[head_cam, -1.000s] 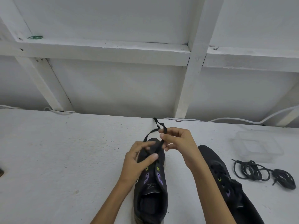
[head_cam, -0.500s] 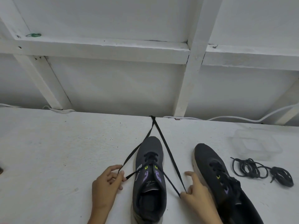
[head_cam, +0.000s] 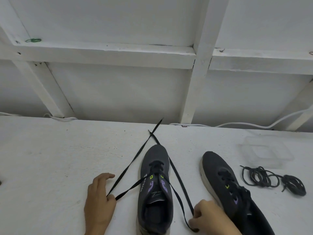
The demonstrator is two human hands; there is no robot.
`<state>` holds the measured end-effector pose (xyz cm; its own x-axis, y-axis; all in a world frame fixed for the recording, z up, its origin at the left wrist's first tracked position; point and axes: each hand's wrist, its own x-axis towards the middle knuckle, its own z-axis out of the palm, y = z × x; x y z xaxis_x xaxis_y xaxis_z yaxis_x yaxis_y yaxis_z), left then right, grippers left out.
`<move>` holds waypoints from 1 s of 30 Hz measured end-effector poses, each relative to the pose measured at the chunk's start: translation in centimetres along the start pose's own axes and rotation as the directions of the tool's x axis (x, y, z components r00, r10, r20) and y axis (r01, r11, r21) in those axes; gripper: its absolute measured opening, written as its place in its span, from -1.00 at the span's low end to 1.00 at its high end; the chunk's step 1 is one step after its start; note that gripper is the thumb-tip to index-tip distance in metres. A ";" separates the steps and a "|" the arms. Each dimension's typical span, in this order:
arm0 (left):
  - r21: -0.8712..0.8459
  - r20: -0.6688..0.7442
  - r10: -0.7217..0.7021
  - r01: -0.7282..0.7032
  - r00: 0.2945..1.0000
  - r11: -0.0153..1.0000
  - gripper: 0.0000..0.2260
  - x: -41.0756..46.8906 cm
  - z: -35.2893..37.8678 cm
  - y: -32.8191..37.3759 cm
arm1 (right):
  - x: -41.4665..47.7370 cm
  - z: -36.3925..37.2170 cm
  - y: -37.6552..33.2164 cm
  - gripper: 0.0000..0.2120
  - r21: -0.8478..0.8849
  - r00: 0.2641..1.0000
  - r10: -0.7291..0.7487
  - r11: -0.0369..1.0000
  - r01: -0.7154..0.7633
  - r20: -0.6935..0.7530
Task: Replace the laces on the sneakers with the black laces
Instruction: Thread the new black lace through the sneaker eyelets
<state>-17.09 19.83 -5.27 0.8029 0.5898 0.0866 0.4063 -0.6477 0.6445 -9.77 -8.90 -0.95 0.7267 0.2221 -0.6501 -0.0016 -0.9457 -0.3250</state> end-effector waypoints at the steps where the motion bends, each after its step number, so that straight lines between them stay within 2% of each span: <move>1: 0.035 0.009 0.048 -0.048 0.999 0.998 -0.32 0.0 0.2 -0.8 | -0.1 -0.2 -0.2 -0.86 -0.030 1.000 -0.012 0.999 0.012 0.023; 3: 0.092 0.032 0.106 -0.108 0.994 0.990 -0.22 0.1 0.2 -2.1 | -0.3 -0.7 -0.5 -0.88 -0.077 0.999 -0.049 0.996 0.048 -0.011; 5: 0.112 0.068 0.179 -0.186 0.981 0.976 -0.20 -0.1 0.0 -3.1 | -0.1 -1.0 -0.9 -0.92 -0.071 0.976 -0.102 0.993 0.090 -0.194; 7: 0.103 0.089 0.235 -0.243 0.968 0.964 -0.31 -0.2 -0.2 -3.7 | 0.7 -1.0 -1.3 -0.93 -0.033 0.906 -0.161 0.986 0.161 -0.391; 9: 0.067 0.075 0.221 -0.226 0.972 0.972 -0.52 -0.1 -0.3 -3.8 | 1.8 -0.5 -1.6 -0.85 -0.006 0.847 -0.229 0.966 0.257 -0.480; 11: 0.053 0.060 0.213 -0.216 0.975 0.975 -0.71 0.2 -0.5 -3.6 | 2.8 0.0 -2.0 -0.83 0.011 0.825 -0.263 0.951 0.310 -0.500; 13: 0.017 0.049 0.215 -0.216 0.975 0.976 -0.94 0.3 -0.8 -3.2 | 3.4 0.4 -2.1 -0.90 0.026 0.818 -0.249 0.951 0.307 -0.518; 15: -0.053 0.070 0.161 -0.158 0.984 0.986 -0.79 0.4 -1.4 -2.9 | 3.6 0.4 -2.0 -0.96 0.078 0.828 -0.175 0.964 0.254 -0.533; 17: -0.091 0.152 0.066 -0.053 0.986 0.994 -0.66 0.4 -2.5 -2.7 | 3.3 0.2 -1.6 -0.98 0.129 0.861 -0.079 0.978 0.164 -0.502; 18: -0.068 0.223 0.029 -0.014 0.974 0.998 -0.65 0.5 -3.0 -2.6 | 3.0 0.0 -1.4 -0.95 0.128 0.891 -0.037 0.986 0.106 -0.452; 20: 0.060 0.369 -0.010 -0.013 0.929 0.998 -0.77 1.0 -4.1 -2.4 | 2.2 -0.8 -1.1 -0.91 0.068 0.962 0.017 0.998 0.002 -0.274; 22: 0.254 0.475 -0.036 -0.097 0.879 0.962 -0.93 1.8 -5.2 -1.9 | 1.6 -1.7 -1.2 -0.92 -0.042 0.996 0.042 0.998 -0.046 -0.084; 23: 0.328 0.520 -0.062 -0.132 0.852 0.935 -0.91 2.2 -5.7 -1.3 | 1.5 -1.9 -1.2 -0.90 -0.083 0.998 0.043 0.995 -0.046 -0.042; 25: 0.406 0.547 -0.085 -0.175 0.833 0.897 -0.75 3.1 -6.3 -0.3 | 1.5 -2.6 -1.4 -0.89 -0.112 0.996 0.002 0.994 -0.012 -0.093; 27: 0.387 0.475 -0.039 -0.169 0.879 0.906 -0.68 4.2 -6.2 0.8 | 2.2 -3.1 -1.9 -0.85 -0.130 0.956 -0.099 0.989 0.065 -0.275; 30: 0.218 0.337 0.083 -0.164 0.938 0.962 -0.84 5.9 -4.1 2.5 | 4.0 -3.1 -3.6 -0.83 -0.071 0.868 -0.208 0.978 0.198 -0.451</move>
<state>-13.15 23.61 -0.05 0.9338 0.3366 -0.1215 0.3546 -0.8247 0.4406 -4.78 -5.33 -0.25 0.9409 0.2826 -0.1866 0.1907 -0.8975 -0.3977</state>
